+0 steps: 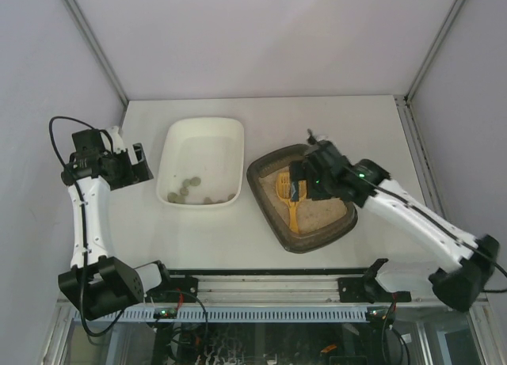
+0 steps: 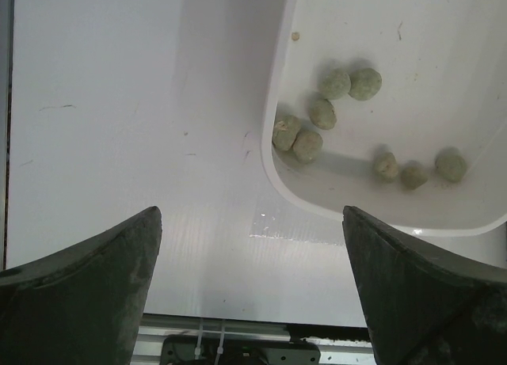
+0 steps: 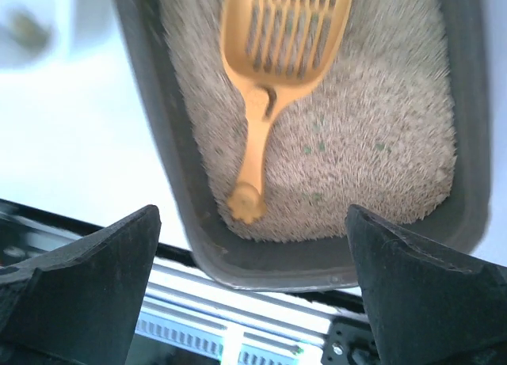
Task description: Clean the litter box
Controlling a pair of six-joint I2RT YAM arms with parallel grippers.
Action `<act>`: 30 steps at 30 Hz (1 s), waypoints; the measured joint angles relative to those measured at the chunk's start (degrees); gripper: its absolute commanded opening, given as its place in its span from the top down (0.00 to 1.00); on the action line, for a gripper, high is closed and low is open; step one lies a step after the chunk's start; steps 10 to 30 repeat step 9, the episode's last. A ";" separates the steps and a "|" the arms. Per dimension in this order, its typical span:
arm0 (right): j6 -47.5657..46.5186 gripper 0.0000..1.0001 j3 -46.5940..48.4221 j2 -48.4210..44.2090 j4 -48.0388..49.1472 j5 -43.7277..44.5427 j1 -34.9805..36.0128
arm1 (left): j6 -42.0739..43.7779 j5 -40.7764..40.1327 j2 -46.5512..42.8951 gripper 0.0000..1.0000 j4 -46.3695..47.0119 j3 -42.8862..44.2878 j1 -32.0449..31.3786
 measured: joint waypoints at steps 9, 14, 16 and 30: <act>2.78 0.00 9.75 -23.26 5.05 13.27 -3.63 | 1.46 -0.15 -0.72 0.00 -1.44 0.00 0.00; 2.78 0.00 9.75 -23.26 5.05 13.27 -3.63 | 1.46 -0.15 -0.72 0.00 -1.44 0.00 0.00; 2.78 0.00 9.75 -23.26 5.05 13.27 -3.63 | 1.46 -0.15 -0.72 0.00 -1.44 0.00 0.00; 2.78 0.00 9.75 -23.26 5.05 13.27 -3.63 | 1.46 -0.15 -0.72 0.00 -1.44 0.00 0.00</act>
